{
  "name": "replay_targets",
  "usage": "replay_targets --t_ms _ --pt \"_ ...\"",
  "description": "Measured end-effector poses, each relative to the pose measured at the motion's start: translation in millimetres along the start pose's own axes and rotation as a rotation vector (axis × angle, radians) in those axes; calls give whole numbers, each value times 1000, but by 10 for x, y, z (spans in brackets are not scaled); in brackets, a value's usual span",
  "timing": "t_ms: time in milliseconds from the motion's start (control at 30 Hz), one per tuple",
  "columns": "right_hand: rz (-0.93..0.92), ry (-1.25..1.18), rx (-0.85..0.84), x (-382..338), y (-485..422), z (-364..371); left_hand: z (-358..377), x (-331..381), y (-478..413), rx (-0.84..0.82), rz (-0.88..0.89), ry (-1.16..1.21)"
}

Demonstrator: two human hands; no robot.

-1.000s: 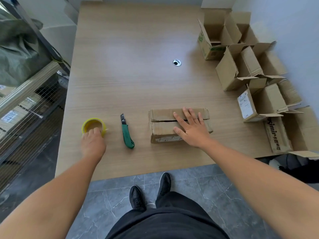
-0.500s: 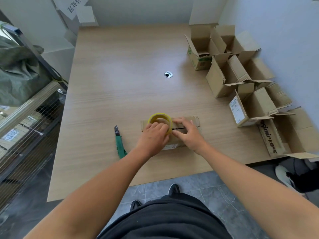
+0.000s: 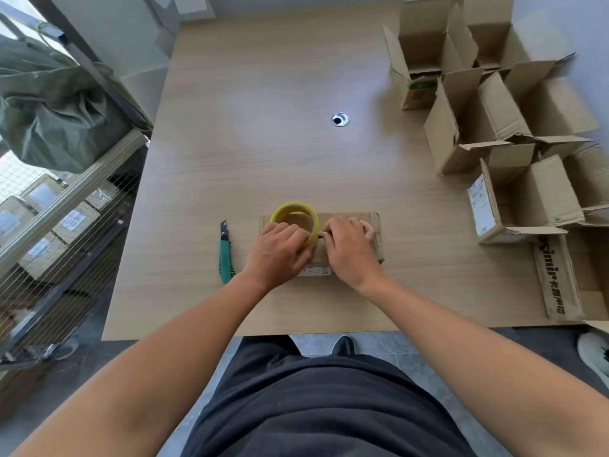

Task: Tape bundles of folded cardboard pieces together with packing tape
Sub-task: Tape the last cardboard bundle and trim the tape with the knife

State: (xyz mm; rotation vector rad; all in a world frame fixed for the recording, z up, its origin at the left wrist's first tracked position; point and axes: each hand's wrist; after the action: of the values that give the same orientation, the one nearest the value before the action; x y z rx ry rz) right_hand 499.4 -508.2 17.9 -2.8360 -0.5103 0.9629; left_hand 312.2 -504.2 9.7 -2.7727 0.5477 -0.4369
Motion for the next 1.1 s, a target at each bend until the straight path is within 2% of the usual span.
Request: replay_targets --t_ms 100,200,367,500,600,667,767,967,1100 --pt "-27 -28 -74 136 21 -187 8 -72 -54 32 32 -25" --pt "27 -213 -155 308 97 -494 62 -85 -33 59 71 -39" --pt "207 -492 -147 317 150 -690 99 -71 -99 66 32 -62" --pt "259 -543 -100 318 67 -647 95 -33 -158 56 25 -49" --pt "417 -686 -23 457 35 -709 83 -38 -194 51 34 -42" --pt "589 -814 43 611 70 -746 91 -37 -201 58 56 -53" --pt "761 -990 49 750 178 -696 114 -32 -195 67 87 -57" --pt "827 -1188 113 816 268 -542 123 -22 -208 87 100 -72" --pt "775 -1181 73 884 310 -480 130 -28 -209 91 97 -65"
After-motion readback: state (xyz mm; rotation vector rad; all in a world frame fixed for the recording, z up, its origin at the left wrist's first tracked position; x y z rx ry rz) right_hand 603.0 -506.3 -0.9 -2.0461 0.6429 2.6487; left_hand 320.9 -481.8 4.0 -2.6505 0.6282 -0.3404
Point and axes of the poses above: each hand's wrist, its own y-axis away from the middle knuckle, its own z-axis out of the palm, x = y × z, and after that the axes turned 10 degrees about -z, right-handed
